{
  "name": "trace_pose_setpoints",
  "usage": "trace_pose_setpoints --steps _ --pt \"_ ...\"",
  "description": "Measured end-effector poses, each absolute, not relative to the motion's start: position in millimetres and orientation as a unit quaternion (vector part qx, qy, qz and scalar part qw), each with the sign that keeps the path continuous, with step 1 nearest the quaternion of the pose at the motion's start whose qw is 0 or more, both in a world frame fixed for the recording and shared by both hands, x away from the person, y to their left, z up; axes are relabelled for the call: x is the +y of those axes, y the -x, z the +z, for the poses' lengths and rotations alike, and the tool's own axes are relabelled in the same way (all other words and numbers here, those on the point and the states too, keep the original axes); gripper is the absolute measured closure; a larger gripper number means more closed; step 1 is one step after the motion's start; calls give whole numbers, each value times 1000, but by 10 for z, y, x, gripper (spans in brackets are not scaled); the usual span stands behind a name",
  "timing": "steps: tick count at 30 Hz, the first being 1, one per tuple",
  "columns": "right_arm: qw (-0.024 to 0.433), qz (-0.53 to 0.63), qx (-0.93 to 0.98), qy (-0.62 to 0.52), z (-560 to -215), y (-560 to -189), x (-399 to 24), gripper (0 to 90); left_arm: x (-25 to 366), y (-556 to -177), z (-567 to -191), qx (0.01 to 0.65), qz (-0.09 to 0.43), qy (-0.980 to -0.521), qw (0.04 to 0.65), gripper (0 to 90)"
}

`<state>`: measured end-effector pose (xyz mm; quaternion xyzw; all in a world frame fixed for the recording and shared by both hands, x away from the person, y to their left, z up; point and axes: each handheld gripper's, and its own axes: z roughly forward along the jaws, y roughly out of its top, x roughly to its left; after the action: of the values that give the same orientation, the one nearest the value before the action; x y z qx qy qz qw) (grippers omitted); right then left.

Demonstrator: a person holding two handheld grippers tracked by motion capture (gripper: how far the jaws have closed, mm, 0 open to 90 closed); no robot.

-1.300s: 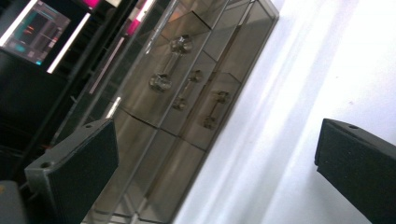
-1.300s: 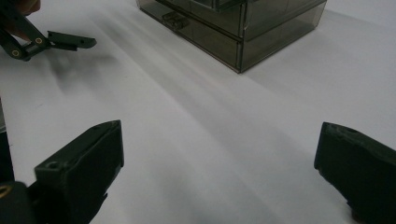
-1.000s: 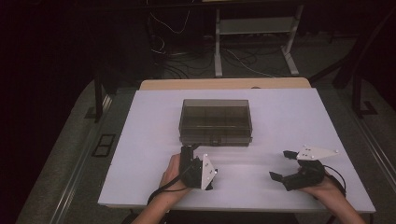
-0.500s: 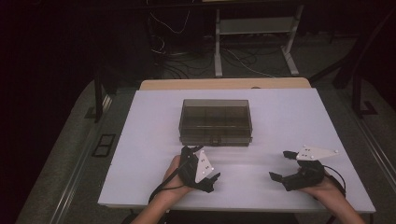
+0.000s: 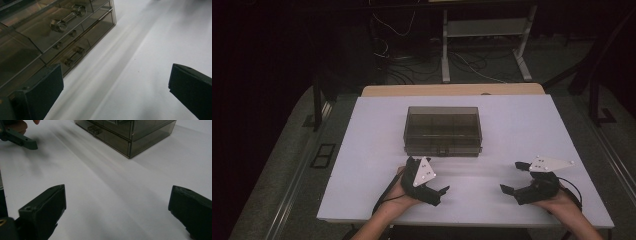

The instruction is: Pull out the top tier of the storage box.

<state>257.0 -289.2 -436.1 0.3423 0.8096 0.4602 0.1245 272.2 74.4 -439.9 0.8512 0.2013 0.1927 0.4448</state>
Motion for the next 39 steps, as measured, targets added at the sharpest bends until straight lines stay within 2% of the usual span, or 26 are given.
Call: trace_pose_setpoints --steps 4,7,10,16,18,22,31,35,39 --pt "124 460 809 -343 -4361 -2570 -2891 9 762 -2738 -4395 211 174 -847 455 4" --pt "124 461 809 -343 -4359 -2569 -2892 10 782 -2748 -4386 209 159 -846 463 128" --pt "124 461 809 -343 -4360 -2570 -2892 10 795 -2761 -4385 210 149 -848 463 152" --pt "124 461 809 -343 -4357 -2568 -2894 9 826 -2793 -4370 206 117 -852 466 290" --pt "124 461 809 -342 -4359 -2568 -2892 10 835 -2797 -4362 208 114 -851 469 312" --pt "124 461 809 -343 -4359 -2569 -2892 10 863 -2808 -4324 209 111 -848 475 437" --pt "124 461 809 -343 -4359 -2569 -2892 10 896 -2850 -4274 222 108 -844 475 598" --pt "124 461 809 -344 -4357 -2570 -2896 10 900 -2862 -4233 220 106 -844 477 706" --pt "124 461 809 -344 -4357 -2574 -2901 10 913 -2896 -4169 223 102 -844 478 759"
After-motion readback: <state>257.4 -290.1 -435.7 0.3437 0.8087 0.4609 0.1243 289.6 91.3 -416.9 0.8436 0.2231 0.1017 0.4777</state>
